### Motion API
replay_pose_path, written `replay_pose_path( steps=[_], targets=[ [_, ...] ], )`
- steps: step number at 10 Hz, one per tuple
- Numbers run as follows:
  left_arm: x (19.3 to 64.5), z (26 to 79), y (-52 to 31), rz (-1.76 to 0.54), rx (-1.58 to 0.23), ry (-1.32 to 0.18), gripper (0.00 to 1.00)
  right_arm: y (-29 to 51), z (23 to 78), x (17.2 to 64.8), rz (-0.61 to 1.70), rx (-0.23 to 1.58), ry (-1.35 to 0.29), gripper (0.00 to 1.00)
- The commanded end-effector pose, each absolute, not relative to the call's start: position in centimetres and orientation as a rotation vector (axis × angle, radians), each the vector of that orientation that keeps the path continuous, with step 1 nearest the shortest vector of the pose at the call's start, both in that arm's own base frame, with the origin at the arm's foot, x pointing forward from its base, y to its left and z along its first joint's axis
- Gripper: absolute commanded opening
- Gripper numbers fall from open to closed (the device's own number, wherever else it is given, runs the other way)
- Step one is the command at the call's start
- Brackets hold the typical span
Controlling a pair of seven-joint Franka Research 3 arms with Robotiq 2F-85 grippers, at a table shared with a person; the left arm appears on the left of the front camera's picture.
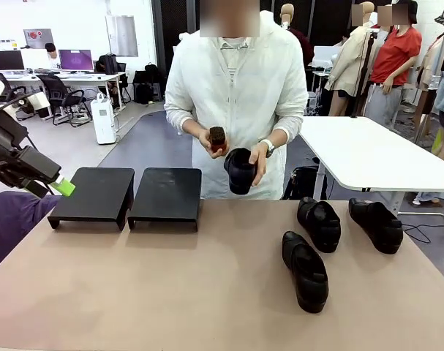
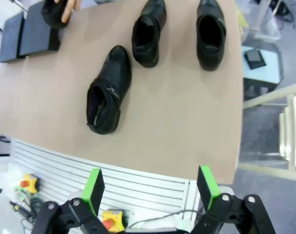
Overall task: Organize the shoes by placing them on the stand.
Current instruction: Pick up one Shoe and place it in the middle of the table.
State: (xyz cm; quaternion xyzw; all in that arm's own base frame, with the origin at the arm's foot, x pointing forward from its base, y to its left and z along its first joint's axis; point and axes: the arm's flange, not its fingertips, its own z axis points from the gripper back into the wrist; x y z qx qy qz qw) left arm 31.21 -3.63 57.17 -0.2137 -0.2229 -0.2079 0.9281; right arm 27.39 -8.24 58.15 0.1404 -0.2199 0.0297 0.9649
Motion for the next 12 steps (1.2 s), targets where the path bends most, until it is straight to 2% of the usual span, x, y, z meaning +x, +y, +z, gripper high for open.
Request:
replay_pose_path(
  steps=[1,3,5,7,9,12],
  targets=[
    [31.3,57.3,-3.5,-0.440,-0.462,-0.456,1.00,-7.4,57.8,34.7,0.121,0.239,-0.353,1.00],
    [31.3,57.3,-3.5,-0.440,-0.462,-0.456,1.00,-5.4,56.2,41.6,0.199,0.205,-0.262,1.00],
    [31.3,57.3,-3.5,-0.440,-0.462,-0.456,1.00,-3.6,53.4,46.0,0.206,0.148,-0.203,1.00],
    [31.3,57.3,-3.5,-0.440,-0.462,-0.456,1.00,-3.0,51.3,47.5,0.207,0.110,-0.203,1.00],
    [31.3,57.3,-3.5,-0.440,-0.462,-0.456,1.00,-2.5,51.4,46.8,0.194,0.166,-0.187,1.00],
    [31.3,57.3,-3.5,-0.440,-0.462,-0.456,1.00,-1.4,45.6,52.9,0.181,0.112,-0.117,1.00]
  ],
)
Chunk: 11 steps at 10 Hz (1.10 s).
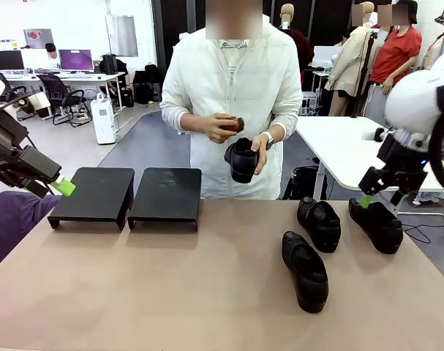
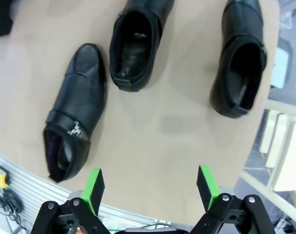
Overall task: Organize the shoes by placing them on the stand.
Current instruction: Pick up one Shoe and place it in the middle of the table.
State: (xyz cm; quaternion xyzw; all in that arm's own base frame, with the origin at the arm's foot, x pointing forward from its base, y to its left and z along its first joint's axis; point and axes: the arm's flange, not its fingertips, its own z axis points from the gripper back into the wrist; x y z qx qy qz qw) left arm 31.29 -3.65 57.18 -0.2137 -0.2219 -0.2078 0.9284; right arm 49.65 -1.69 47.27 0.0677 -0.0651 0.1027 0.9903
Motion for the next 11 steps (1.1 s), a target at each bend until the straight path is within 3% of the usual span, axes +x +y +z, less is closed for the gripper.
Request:
replay_pose_path(
  steps=[1,7,11],
  targets=[
    [31.3,57.3,-3.5,-0.440,-0.462,-0.456,1.00,-0.7,44.2,54.4,0.186,0.138,-0.126,1.00],
    [31.3,57.3,-3.5,-0.440,-0.462,-0.456,1.00,2.6,35.1,60.4,0.074,0.154,-0.015,1.00],
    [31.3,57.3,-3.5,-0.440,-0.462,-0.456,1.00,2.3,35.3,60.8,0.064,0.250,-0.034,1.00]
  ],
)
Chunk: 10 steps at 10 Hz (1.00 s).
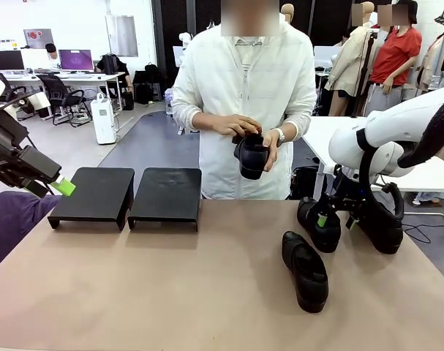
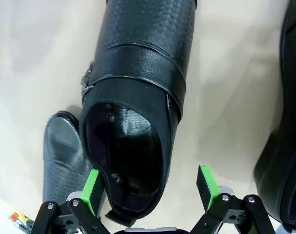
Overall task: Organize the shoes by placing them on the stand.
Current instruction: Pick up one Shoe and place it in the middle of the table.
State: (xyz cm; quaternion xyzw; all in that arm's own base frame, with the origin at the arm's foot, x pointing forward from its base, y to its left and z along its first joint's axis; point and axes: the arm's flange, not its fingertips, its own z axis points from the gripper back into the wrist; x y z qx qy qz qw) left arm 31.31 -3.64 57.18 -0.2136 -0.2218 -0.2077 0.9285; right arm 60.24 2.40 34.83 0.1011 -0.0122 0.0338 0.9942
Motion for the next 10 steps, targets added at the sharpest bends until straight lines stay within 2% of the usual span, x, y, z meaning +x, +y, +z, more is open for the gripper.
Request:
replay_pose_path(
  steps=[1,3,7,8,9,10],
  targets=[
    [31.3,57.3,-3.5,-0.440,-0.462,-0.456,1.00,1.9,35.9,60.8,0.063,0.287,-0.038,1.00],
    [31.3,57.3,-3.5,-0.440,-0.462,-0.456,1.00,0.8,36.4,61.4,-0.007,0.303,-0.137,1.00],
    [31.3,57.3,-3.5,-0.440,-0.462,-0.456,1.00,0.9,34.3,62.1,-0.034,0.280,-0.173,1.00],
    [31.3,57.3,-3.5,-0.440,-0.462,-0.456,1.00,0.9,33.9,62.1,-0.033,0.264,-0.163,0.60],
    [31.3,57.3,-3.5,-0.440,-0.462,-0.456,1.00,0.9,33.7,62.0,-0.029,0.271,-0.157,0.00],
    [31.3,57.3,-3.5,-0.440,-0.462,-0.456,1.00,0.9,33.8,62.1,-0.025,0.274,-0.148,0.00]
  ],
)
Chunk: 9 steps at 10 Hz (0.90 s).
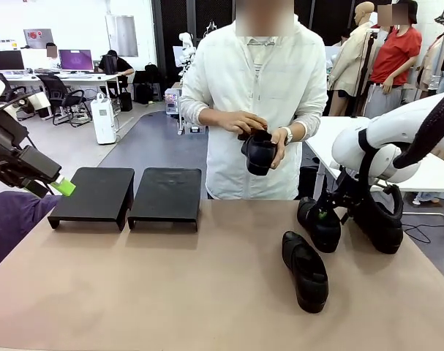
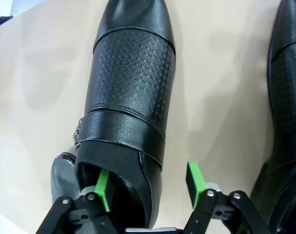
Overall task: Organize the shoes by placing them on the stand.
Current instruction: Pick up one Shoe and place it in the middle of the table.
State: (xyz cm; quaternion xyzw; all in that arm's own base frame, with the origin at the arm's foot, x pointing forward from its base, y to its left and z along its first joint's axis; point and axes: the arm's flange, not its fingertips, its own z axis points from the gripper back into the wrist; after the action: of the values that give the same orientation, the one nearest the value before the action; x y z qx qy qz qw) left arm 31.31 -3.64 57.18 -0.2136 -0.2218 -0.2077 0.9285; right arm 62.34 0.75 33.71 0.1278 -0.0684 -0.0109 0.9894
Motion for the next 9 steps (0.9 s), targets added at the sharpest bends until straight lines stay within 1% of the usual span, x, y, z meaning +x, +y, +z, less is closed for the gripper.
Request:
replay_pose_path(
  steps=[1,6,9],
  targets=[
    [31.3,57.3,-3.5,-0.440,-0.462,-0.456,1.00,1.0,33.6,62.1,-0.023,0.270,-0.141,0.00],
    [31.3,57.3,-3.5,-0.440,-0.462,-0.456,1.00,1.1,33.5,62.0,-0.017,0.257,-0.129,0.00],
    [31.3,57.3,-3.5,-0.440,-0.462,-0.456,1.00,0.9,34.7,61.5,-0.003,0.267,-0.147,0.00]
  ],
)
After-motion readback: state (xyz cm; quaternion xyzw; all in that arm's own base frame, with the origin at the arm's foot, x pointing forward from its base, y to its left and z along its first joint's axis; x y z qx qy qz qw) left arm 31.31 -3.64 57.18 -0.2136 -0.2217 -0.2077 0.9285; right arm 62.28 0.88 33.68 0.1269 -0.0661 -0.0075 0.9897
